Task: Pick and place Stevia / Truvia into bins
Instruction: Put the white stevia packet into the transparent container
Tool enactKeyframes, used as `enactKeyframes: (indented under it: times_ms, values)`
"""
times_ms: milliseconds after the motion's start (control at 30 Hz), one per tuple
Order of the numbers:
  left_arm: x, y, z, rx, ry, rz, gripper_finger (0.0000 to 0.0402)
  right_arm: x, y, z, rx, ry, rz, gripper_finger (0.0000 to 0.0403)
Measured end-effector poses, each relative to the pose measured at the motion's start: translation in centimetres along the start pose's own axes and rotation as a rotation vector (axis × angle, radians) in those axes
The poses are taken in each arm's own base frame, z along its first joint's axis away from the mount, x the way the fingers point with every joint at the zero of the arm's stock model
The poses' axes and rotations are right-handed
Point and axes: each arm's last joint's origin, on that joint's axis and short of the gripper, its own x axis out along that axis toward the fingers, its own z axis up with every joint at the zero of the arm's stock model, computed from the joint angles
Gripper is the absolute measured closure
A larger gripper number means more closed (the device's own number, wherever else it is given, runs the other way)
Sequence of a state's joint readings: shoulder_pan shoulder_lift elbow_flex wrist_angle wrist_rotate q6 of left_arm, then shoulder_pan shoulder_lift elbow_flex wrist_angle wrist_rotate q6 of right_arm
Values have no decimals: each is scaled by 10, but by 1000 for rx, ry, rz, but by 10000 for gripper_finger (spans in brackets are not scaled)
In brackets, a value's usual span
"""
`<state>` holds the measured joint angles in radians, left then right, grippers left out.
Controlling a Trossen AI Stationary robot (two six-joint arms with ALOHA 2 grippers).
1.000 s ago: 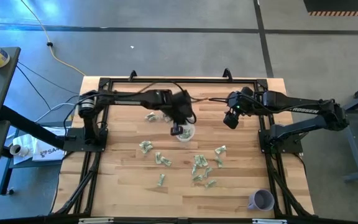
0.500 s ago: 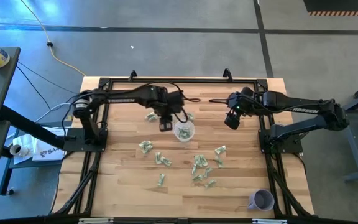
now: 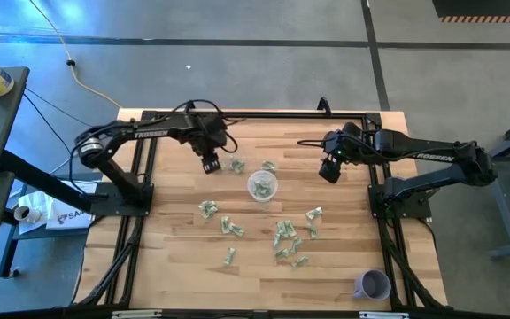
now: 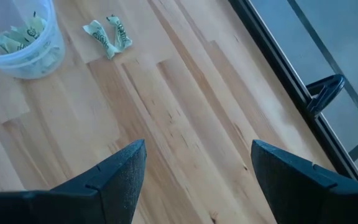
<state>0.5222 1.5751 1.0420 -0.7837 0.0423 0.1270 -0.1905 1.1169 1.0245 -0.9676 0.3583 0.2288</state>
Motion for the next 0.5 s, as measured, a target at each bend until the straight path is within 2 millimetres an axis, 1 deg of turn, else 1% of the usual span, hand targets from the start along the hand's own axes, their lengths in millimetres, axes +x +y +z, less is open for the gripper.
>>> enactKeyframes:
  times_ms: [67,133,233,367,500]
  values:
    - [9,4,-1,-13,-40,-3,209,0,0,0,9,0,-1,121]
    - [17,4,-7,-9,-36,-5,208,0,0,0,20,0,-4,121]
    - [25,3,-11,19,-55,-8,208,0,0,0,34,-2,-8,121]
    - [37,3,-22,31,-9,7,208,1,-2,0,58,-1,-14,121]
    - [45,3,-25,29,-49,17,208,2,-5,1,82,2,-24,121]
